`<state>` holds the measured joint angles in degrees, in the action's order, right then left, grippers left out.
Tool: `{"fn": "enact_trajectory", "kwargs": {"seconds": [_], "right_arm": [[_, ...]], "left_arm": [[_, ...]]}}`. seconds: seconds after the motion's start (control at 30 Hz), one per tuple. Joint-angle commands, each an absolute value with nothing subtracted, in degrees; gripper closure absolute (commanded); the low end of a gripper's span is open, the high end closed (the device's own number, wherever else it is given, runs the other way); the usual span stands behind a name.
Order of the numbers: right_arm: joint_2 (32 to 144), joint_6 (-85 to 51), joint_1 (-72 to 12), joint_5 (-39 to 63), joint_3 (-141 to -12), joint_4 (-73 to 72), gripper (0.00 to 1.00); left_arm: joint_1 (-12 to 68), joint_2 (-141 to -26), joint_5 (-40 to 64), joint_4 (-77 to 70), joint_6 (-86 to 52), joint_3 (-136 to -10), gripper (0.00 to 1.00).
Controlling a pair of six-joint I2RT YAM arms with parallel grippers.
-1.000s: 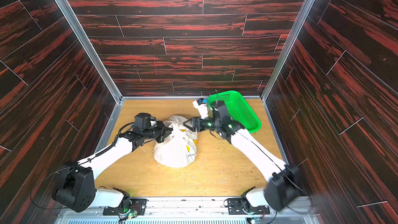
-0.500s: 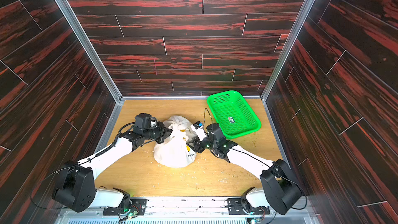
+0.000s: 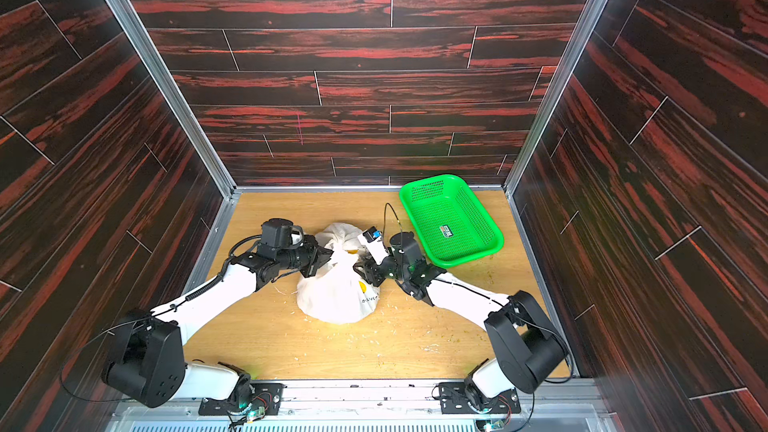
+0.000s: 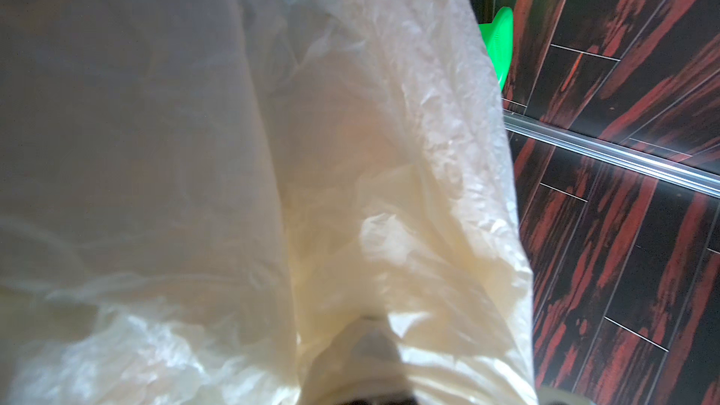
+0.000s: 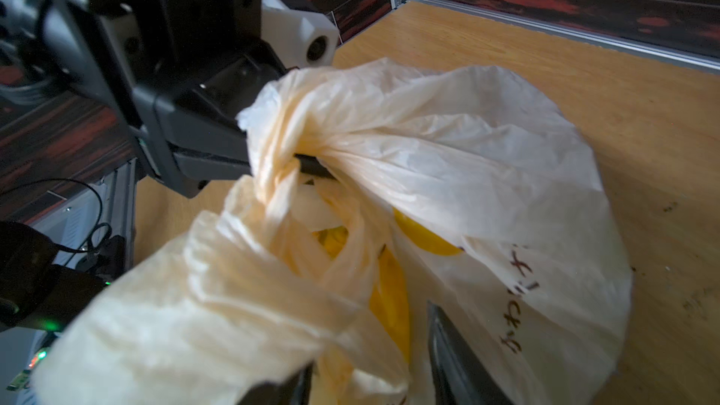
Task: Place the pineapple into a plastic bag & tie a knot
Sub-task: Tie the plastic bag at the center of the board.
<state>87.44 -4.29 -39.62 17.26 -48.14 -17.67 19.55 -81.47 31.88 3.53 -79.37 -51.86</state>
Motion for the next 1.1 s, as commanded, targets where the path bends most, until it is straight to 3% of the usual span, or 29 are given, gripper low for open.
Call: {"fn": "enact_trajectory", "kwargs": {"seconds": [0.0,0.07,0.2,0.23,0.73,1.07], "right_arm": [[89.3,-3.6,-40.3,16.8,-49.4,-20.2,0.55],[90.2,-3.7,-40.4,16.8,-49.8,-20.5,0.63],[90.7,-3.7,-40.4,16.2,-49.5,-20.4,0.97],[90.2,-3.9,-40.4,15.6,-49.1,-20.4,1.0],[77.4,-9.7,-43.2,-0.6,-50.7,-0.8,1.0],[79.6,-10.9,-45.3,-9.4,-59.1,14.5,1.0]], "left_arm": [[19.3,-81.7,31.4,5.5,-78.3,-53.3,1.0],[19.3,-81.7,31.3,5.6,-78.3,-53.3,1.0],[19.3,-81.4,31.0,6.4,-77.9,-53.9,1.0],[19.3,-81.0,30.5,6.6,-77.7,-54.0,1.0],[20.2,-74.0,17.4,17.3,-66.5,-61.7,1.0],[23.6,-74.6,3.3,31.9,-43.0,-71.3,1.0]]}}
